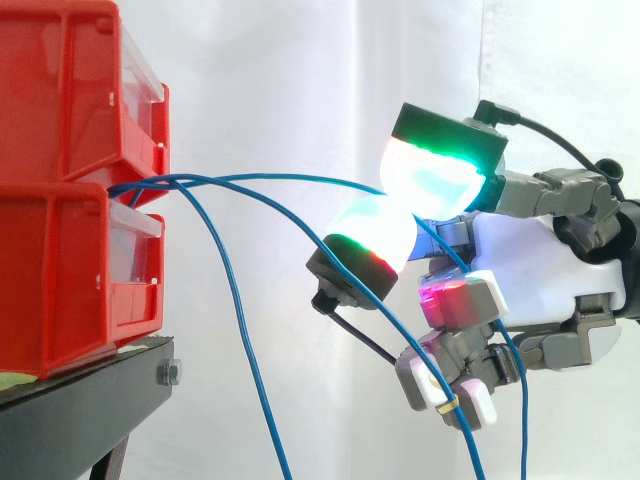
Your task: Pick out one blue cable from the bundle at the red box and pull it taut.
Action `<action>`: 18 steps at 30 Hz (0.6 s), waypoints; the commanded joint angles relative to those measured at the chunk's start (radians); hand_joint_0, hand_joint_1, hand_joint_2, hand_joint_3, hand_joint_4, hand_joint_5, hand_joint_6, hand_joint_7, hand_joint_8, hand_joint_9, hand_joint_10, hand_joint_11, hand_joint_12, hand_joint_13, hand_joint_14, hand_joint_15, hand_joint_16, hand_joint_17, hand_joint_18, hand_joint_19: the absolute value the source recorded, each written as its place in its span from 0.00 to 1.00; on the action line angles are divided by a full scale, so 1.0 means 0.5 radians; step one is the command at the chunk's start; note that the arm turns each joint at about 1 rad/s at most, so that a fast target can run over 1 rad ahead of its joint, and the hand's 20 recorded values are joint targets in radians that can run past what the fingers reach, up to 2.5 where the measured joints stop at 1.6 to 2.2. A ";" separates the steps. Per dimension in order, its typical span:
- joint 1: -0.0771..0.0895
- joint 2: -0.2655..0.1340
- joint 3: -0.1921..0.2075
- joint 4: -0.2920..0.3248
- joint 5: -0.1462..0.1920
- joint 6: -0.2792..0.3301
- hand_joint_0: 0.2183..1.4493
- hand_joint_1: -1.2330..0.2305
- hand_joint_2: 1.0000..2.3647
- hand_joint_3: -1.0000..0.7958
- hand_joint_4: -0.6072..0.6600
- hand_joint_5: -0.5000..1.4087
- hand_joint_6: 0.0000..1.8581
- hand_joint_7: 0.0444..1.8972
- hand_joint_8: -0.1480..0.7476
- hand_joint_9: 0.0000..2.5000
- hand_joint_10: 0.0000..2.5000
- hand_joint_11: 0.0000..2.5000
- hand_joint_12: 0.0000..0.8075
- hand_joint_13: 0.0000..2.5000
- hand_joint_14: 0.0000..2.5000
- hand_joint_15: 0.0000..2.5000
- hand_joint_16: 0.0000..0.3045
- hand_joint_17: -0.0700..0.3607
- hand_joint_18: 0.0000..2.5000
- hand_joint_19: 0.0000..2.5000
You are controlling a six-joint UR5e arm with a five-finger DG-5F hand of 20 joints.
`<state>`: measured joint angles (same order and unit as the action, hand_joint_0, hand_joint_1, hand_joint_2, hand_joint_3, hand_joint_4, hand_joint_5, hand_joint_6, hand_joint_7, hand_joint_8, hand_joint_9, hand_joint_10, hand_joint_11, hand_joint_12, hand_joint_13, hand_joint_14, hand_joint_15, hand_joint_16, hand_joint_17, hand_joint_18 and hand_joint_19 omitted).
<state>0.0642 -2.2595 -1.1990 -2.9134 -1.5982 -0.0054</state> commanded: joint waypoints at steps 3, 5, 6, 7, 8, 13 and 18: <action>0.001 0.000 0.002 0.001 -0.001 -0.063 0.32 0.31 0.01 0.41 0.47 0.22 0.50 0.45 0.45 0.47 0.01 0.31 0.42 0.35 0.01 0.19 0.16 0.42 0.30 0.34; 0.001 0.000 -0.001 0.001 0.003 -0.081 0.32 0.31 0.01 0.41 0.47 0.22 0.50 0.44 0.45 0.47 0.01 0.30 0.41 0.35 0.01 0.19 0.16 0.42 0.29 0.34; 0.001 0.000 -0.001 0.001 -0.001 -0.090 0.33 0.30 0.01 0.41 0.47 0.22 0.50 0.44 0.45 0.47 0.01 0.30 0.42 0.35 0.01 0.19 0.16 0.42 0.29 0.33; 0.001 0.000 -0.001 0.001 -0.001 -0.094 0.33 0.30 0.01 0.41 0.47 0.22 0.50 0.45 0.45 0.47 0.01 0.31 0.42 0.35 0.01 0.19 0.16 0.42 0.29 0.34; 0.001 0.000 0.002 0.001 -0.001 -0.097 0.33 0.31 0.01 0.41 0.47 0.22 0.50 0.45 0.45 0.47 0.01 0.31 0.42 0.35 0.01 0.19 0.16 0.42 0.29 0.33; 0.001 0.000 -0.001 0.001 -0.001 -0.097 0.33 0.31 0.01 0.40 0.47 0.22 0.50 0.45 0.45 0.46 0.01 0.30 0.42 0.35 0.01 0.19 0.16 0.42 0.29 0.33; 0.001 0.000 -0.001 -0.002 -0.001 -0.097 0.34 0.31 0.01 0.40 0.48 0.22 0.50 0.44 0.45 0.46 0.01 0.31 0.42 0.35 0.01 0.19 0.16 0.42 0.29 0.33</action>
<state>0.0644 -2.2596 -1.1992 -2.9140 -1.5977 -0.0536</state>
